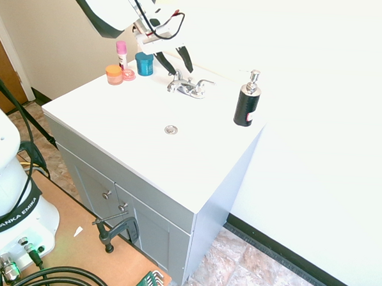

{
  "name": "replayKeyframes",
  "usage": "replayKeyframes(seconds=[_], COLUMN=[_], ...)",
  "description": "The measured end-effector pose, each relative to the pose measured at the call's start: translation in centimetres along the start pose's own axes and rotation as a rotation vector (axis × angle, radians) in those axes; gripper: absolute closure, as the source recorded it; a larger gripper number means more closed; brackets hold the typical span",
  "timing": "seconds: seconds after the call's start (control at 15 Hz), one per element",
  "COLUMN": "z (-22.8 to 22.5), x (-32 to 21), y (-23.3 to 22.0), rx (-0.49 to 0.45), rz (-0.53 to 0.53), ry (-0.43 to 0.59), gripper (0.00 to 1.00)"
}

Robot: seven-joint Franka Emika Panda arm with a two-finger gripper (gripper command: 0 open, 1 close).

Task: Turn off the hot water

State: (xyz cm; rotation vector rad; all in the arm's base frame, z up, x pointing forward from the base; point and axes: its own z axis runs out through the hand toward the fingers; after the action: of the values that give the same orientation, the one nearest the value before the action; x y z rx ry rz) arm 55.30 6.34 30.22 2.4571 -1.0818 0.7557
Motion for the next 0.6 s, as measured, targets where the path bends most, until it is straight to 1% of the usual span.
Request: replayKeyframes(seconds=[0.13, 0.33, 0.6], z=[0.7, 0.8, 0.2], x=[0.0, -0.8, -2.3], y=[-0.2, -0.6, -2.1], rx=[-0.01, -0.015, -0.001], rz=[0.002, 0.014, -0.001], ry=[-0.004, -0.057, -0.086], gripper=[0.0, 0.0, 0.0])
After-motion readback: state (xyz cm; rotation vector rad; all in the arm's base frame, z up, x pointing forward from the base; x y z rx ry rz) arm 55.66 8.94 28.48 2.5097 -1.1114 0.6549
